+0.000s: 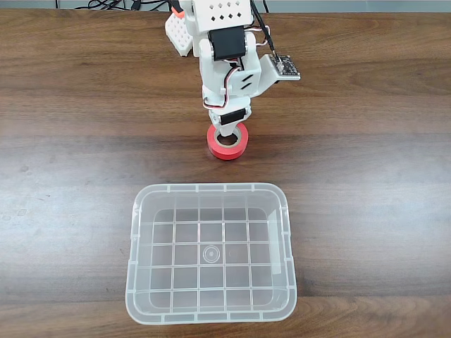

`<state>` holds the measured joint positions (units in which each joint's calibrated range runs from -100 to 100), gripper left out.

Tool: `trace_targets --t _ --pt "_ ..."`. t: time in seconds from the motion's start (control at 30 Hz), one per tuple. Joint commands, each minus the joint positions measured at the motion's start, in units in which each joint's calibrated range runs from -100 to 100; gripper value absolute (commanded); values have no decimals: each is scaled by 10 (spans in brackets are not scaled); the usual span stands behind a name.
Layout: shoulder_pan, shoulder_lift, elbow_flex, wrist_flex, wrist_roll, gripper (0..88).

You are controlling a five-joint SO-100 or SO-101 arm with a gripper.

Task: Grab the tape and place it in the box.

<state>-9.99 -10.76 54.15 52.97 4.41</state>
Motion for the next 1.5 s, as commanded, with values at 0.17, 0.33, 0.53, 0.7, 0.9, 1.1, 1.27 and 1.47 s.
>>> trace_targets --t 0.17,0.33,0.53,0.7,0.9,1.1,1.27,1.47 --pt "-1 -171 -228 193 2 13" --pt "-1 -220 -302 255 2 13" --pt "0 -238 -316 276 2 13" --pt "3 -238 -316 276 2 13" --pt "32 -224 -384 270 11 13" --pt "77 -98 -557 267 13 13" --pt "95 69 -736 267 9 13" --pt "93 261 -925 267 10 13"
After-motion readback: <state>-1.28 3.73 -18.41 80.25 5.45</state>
